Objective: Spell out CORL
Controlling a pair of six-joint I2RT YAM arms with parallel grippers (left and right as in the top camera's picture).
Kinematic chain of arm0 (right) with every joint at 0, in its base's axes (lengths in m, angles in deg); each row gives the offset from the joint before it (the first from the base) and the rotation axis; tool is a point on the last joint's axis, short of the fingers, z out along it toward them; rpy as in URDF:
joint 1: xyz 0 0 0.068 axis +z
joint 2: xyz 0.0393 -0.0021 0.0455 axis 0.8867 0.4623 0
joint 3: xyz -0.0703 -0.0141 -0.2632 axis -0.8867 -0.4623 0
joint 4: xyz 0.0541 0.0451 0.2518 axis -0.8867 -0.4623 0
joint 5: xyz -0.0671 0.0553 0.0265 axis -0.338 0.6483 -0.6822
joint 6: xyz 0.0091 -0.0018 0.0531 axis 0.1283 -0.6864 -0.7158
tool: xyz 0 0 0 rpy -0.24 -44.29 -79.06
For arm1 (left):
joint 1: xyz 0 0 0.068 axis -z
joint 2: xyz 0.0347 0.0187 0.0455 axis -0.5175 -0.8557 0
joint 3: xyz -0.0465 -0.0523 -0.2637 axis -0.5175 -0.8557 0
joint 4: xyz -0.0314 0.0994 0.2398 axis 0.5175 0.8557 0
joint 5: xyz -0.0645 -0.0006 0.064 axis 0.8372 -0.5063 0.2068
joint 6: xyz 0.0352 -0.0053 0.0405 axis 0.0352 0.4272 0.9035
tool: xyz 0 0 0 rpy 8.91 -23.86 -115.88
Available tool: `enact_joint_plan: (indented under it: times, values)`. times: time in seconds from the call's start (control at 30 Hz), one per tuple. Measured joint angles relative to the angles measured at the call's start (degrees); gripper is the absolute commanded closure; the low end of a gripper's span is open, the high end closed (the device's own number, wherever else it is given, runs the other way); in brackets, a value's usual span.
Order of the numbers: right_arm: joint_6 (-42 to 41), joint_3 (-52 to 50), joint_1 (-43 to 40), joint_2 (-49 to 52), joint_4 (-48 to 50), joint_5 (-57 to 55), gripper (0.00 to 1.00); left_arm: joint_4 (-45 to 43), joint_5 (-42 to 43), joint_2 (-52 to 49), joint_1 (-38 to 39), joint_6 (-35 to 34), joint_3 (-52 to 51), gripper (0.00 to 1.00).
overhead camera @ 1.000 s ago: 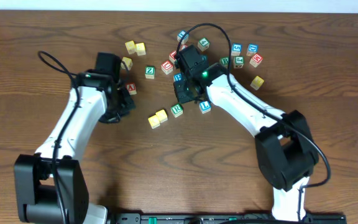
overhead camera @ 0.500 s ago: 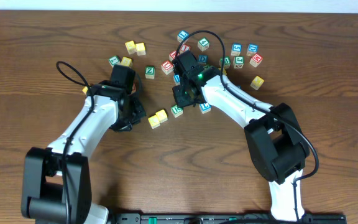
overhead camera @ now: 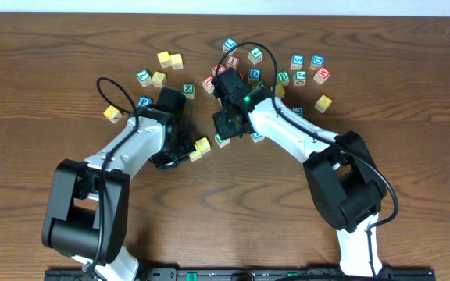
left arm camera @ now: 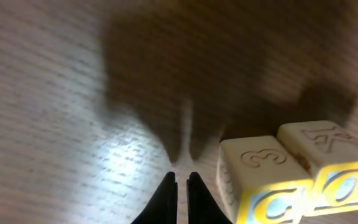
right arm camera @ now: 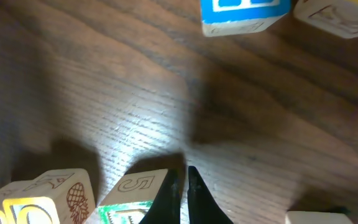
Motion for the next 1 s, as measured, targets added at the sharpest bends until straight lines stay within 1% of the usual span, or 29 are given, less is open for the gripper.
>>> enact_joint_plan:
  times: [0.47,1.0]
  values:
    - [-0.55,-0.22,0.04,0.00,-2.08,2.49,0.99,-5.42,0.02,-0.09,4.15,-0.72,-0.02,0.92]
    - [-4.09,-0.24,-0.04,0.00,-6.58,0.83,0.99,-9.64,-0.46,-0.09,4.42,0.61,-0.04,0.92]
